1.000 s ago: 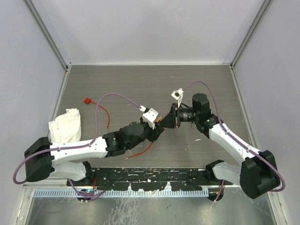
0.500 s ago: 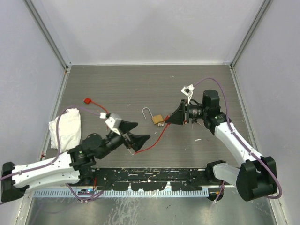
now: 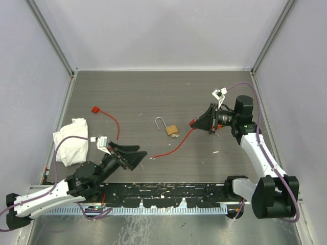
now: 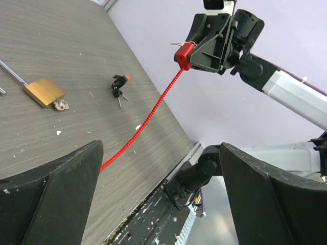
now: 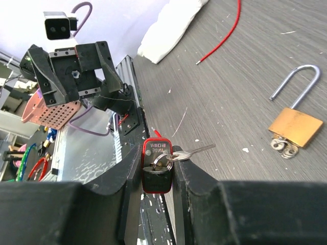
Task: Lock with the key
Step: Lock the lock.
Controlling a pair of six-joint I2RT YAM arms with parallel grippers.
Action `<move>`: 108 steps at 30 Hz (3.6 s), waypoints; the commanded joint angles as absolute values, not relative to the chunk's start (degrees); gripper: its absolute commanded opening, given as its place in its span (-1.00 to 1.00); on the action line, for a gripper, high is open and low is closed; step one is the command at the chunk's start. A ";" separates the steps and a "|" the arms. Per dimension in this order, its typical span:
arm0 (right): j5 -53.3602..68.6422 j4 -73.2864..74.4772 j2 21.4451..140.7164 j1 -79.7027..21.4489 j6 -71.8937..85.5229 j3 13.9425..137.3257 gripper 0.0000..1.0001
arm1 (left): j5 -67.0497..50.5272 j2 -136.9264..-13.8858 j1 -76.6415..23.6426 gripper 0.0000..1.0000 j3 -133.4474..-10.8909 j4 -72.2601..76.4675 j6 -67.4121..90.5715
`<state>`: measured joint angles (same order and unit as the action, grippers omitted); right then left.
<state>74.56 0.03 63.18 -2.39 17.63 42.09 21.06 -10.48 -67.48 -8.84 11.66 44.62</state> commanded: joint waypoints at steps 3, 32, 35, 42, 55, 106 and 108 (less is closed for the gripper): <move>78.03 -2.60 61.08 1.50 18.01 45.17 -0.98 | 22.95 -13.28 -67.41 0.94 -8.83 15.37 51.33; 61.87 -17.72 70.83 3.56 53.69 56.92 -0.98 | 34.25 -37.38 -67.46 0.83 -13.72 50.08 44.22; 60.45 -21.07 72.11 3.53 60.51 58.00 -0.98 | 36.27 -40.06 -66.82 0.85 -13.75 57.66 42.94; 57.48 -36.44 73.56 3.49 78.72 55.61 -0.98 | 29.84 -48.85 -58.81 0.58 -19.74 59.19 52.44; 56.93 -39.80 72.06 3.43 82.32 53.26 -0.98 | 34.54 -64.17 -55.66 0.10 -26.17 73.33 49.63; 52.47 -51.35 70.19 2.46 95.76 45.46 -0.98 | 35.85 -74.37 -53.17 -0.39 -34.63 82.00 40.85; 52.47 -51.21 70.09 2.46 95.61 45.36 -0.98 | 35.65 -74.08 -53.17 -0.42 -34.68 82.00 40.12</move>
<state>53.60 -47.77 72.23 2.68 94.94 45.08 35.31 -75.83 -53.49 -32.77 78.63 42.52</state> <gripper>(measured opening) 0.304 0.307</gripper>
